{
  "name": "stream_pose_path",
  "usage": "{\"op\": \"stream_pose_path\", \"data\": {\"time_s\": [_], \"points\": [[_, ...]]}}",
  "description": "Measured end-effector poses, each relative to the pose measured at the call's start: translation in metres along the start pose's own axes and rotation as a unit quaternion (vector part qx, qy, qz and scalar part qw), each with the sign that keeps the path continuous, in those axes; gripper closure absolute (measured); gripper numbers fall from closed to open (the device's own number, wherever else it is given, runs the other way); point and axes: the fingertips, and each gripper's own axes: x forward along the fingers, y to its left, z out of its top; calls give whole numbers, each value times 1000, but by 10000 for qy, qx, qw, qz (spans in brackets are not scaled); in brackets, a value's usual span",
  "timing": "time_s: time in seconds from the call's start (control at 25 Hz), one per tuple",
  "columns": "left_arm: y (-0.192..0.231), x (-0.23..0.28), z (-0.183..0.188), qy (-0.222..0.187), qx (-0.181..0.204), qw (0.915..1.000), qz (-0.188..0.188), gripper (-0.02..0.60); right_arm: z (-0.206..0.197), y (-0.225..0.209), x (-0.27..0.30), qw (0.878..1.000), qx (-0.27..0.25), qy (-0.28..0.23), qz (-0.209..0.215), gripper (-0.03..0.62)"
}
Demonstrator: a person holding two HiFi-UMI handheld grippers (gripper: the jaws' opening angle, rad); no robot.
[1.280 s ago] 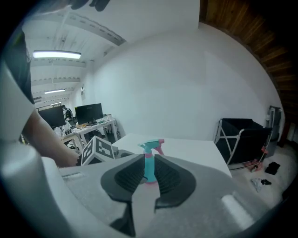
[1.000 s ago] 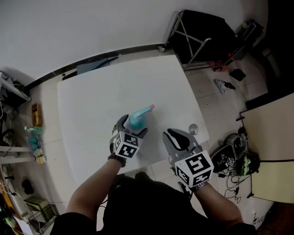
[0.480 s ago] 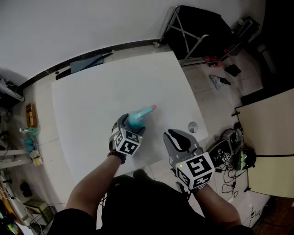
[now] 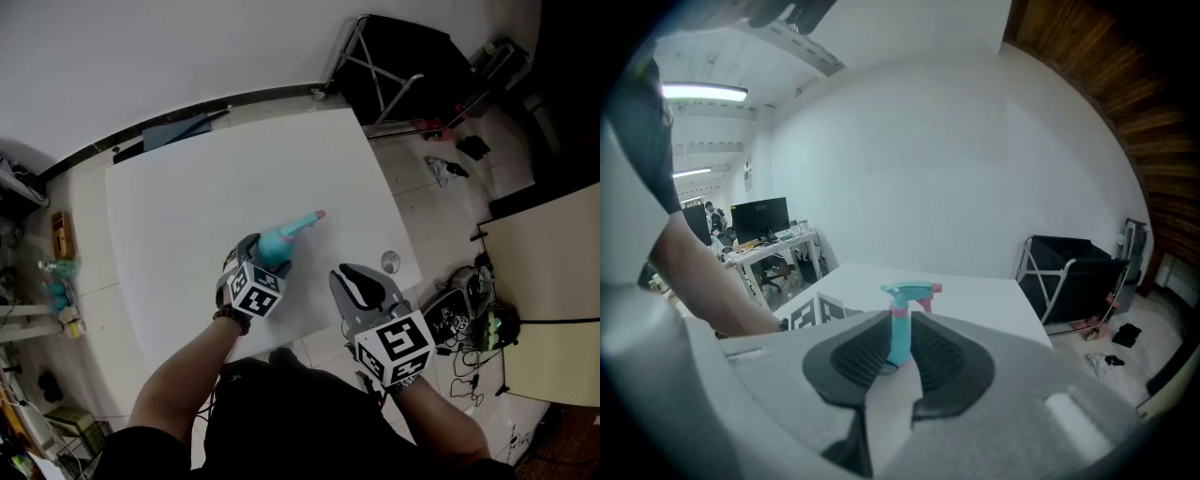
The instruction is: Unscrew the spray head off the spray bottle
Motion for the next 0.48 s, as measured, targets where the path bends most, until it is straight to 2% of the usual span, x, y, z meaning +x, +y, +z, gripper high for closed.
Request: {"op": "stream_pose_path", "data": {"time_s": [0.2,0.32,0.48], "points": [[0,-12,1,71,253,9996,33,170,1,1,0,9999,-43,-65,109,543],[2,-21,3,-22,329,9994,76,176,2,3,0,9998,-76,-94,161,543],[1,-38,11,-141,727,9971,167,176,7,3,-2,9995,-157,-163,222,543]]}}
